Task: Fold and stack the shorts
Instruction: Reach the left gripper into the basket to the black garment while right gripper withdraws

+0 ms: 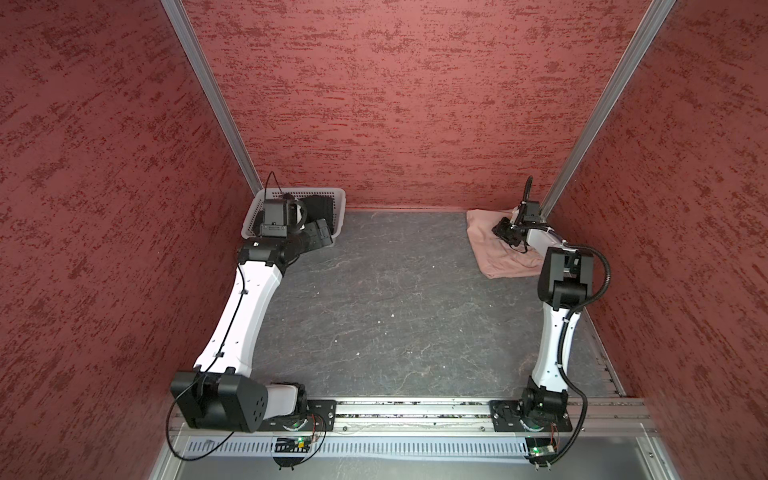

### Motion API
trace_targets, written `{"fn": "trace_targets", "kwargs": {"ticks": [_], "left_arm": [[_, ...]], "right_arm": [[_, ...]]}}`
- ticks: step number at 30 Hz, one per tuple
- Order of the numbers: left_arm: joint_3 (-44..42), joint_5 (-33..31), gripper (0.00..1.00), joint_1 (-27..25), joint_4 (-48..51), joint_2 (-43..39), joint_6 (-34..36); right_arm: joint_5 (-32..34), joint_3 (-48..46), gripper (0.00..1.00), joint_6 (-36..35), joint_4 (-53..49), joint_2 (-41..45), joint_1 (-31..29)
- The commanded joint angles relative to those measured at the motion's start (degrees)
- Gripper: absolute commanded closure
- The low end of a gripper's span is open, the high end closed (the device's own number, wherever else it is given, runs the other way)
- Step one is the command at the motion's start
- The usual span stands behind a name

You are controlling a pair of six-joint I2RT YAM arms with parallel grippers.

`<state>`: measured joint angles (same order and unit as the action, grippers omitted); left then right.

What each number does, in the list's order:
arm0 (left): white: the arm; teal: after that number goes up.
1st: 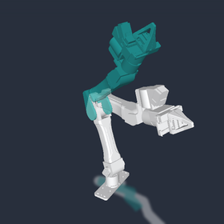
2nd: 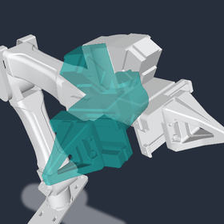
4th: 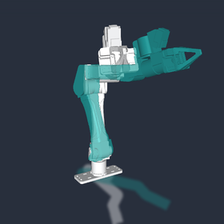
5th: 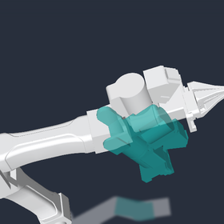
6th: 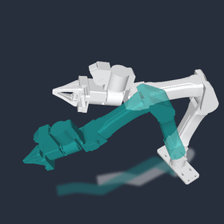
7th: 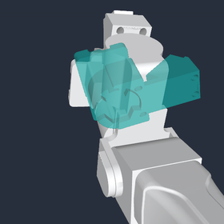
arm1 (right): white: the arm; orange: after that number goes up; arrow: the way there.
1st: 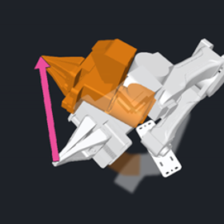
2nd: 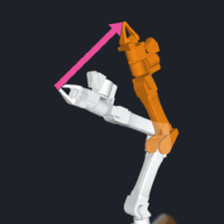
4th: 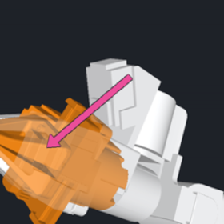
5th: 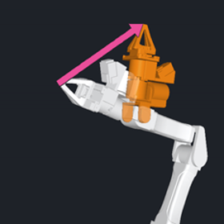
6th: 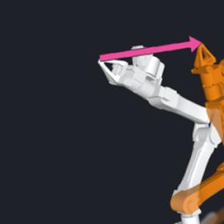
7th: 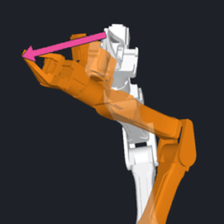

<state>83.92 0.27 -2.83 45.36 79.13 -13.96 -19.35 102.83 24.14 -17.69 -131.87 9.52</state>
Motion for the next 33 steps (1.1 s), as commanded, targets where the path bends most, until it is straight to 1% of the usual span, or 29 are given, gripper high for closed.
{"fn": "trace_targets", "kwargs": {"ticks": [1, 3, 4, 5, 6, 8, 10, 12, 13, 15, 18, 20, 22, 24, 26, 28, 33], "left_arm": [[5.0, -6.0, 0.01, 2.0, 1.6, 6.9, 5.3], [7.9, -6.8, 0.01, 4.6, 1.3, 12.0, 7.0], [9.1, -6.1, 0.01, 6.4, 0.7, 13.9, 7.2], [10.5, -3.9, 0.01, 8.4, -0.3, 15.8, 7.5], [11.9, -1.1, 0.01, 10.5, -1.4, 17.5, 7.6], [15.6, 2.9, 0.01, 13.9, -1.6, 20.8, 7.6], [19.8, 4.5, 0.01, 16.3, -0.4, 24.2, 8.2], [23.3, 5.1, 0.01, 17.9, 0.3, 27.8, 9.7], [25.1, 4.3, 0.01, 18.3, 1.1, 29.5, 9.9], [27.9, 7.0, 0.01, 19.1, 1.9, 32.5, 10.6], [27.9, 12.1, 0.01, 19.4, -0.8, 34.7, 10.9], [27.6, 12.7, 0.01, 18.9, -2.2, 35.9, 11.2], [27.7, 12.8, 0.01, 18.4, -2.8, 37.2, 11.2], [28.7, 14.6, 0.01, 18.1, -2.3, 38.8, 11.4], [29.7, 14.4, 0.01, 17.5, -1.6, 40.1, 11.2], [30.2, 12.6, 0.01, 17.1, -1.4, 41.3, 11.0], [34.9, 12.7, 0.01, 16.6, 1.2, 46.0, 10.8]], "right_arm": [[-7.7, -5.5, 0.54, -1.7, 8.8, 11.9, -1.7], [-12.2, -12.6, 0.51, -0.9, 13.9, 19.0, -3.7], [-13.9, -15.7, 0.49, -0.2, 15.9, 22.1, -4.8], [-15.9, -19.1, 0.49, -0.1, 17.8, 25.4, -6.4], [-16.5, -22.5, 0.47, -0.9, 19.2, 28.8, -8.3], [-14.8, -28.1, 0.45, -2.8, 20.1, 34.4, -12.1], [-15.3, -33.2, 0.44, -3.6, 21.8, 38.6, -15.2], [-17.2, -38.7, 0.44, -2.6, 25.2, 42.3, -17.7], [-17.9, -40.8, 0.44, -1.4, 26.9, 43.6, -18.4], [-17.5, -43.8, 0.44, 0.4, 28.0, 46.0, -19.7], [-17.0, -46.8, 0.44, 0.5, 27.7, 48.3, -21.2], [-16.9, -48.5, 0.44, 0.4, 27.7, 51.1, -21.5], [-17.9, -49.9, 0.43, 0.3, 28.3, 51.8, -21.5], [-18.6, -50.6, 0.43, 0.7, 28.7, 51.5, -21.5], [-20.3, -50.8, 0.43, 1.6, 29.5, 50.8, -21.5], [-20.7, -51.5, 0.43, 2.4, 30.8, 50.6, -21.5], [-18.6, -52.4, 0.42, 3.5, 31.4, 50.8, -21.5]]}}
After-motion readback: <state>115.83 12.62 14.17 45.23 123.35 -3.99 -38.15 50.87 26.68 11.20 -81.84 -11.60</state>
